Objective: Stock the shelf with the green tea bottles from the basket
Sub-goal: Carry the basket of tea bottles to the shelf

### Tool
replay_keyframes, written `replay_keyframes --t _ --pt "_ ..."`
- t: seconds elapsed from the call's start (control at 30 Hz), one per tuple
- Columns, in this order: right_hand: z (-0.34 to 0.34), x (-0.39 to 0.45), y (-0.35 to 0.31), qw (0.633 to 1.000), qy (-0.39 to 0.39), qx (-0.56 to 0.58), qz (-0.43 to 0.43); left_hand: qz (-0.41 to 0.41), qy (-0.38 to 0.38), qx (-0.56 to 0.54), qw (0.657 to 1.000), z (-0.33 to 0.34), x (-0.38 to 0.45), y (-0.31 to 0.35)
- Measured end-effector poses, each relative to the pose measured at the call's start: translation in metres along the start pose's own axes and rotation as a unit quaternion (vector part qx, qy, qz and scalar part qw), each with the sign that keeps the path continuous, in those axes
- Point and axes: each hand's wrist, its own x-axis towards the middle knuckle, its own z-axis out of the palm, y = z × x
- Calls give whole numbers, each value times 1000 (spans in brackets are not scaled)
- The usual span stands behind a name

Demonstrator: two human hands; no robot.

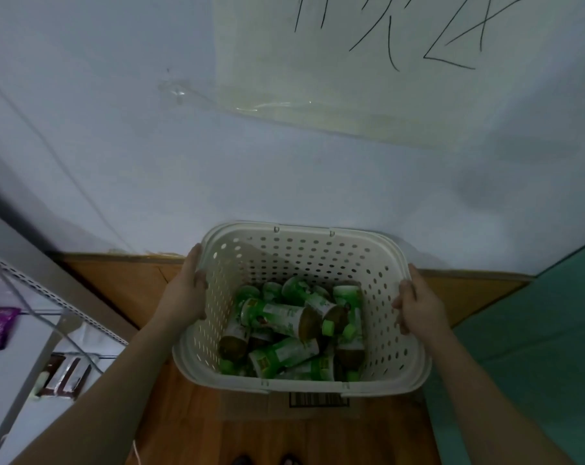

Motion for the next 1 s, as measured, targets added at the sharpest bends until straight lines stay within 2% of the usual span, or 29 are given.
replay_keyframes --t 0.1,0.37,0.5,0.7,1.0 --pt "0 -7 -4 999 4 -48 -13 -4 -10 1 1000 -1 1 -3" --pt "0 -5 -2 987 -2 -148 -56 45 12 119 992 2 -7 7" --pt "-1 -7 1 988 3 -141 -62 11 10 112 994 -2 -8 7" --pt "3 -7 -1 995 23 -89 -31 16 42 119 992 -3 -5 1" --pt "-1 -16 -14 993 17 -115 -32 -5 49 118 992 -3 -8 9"
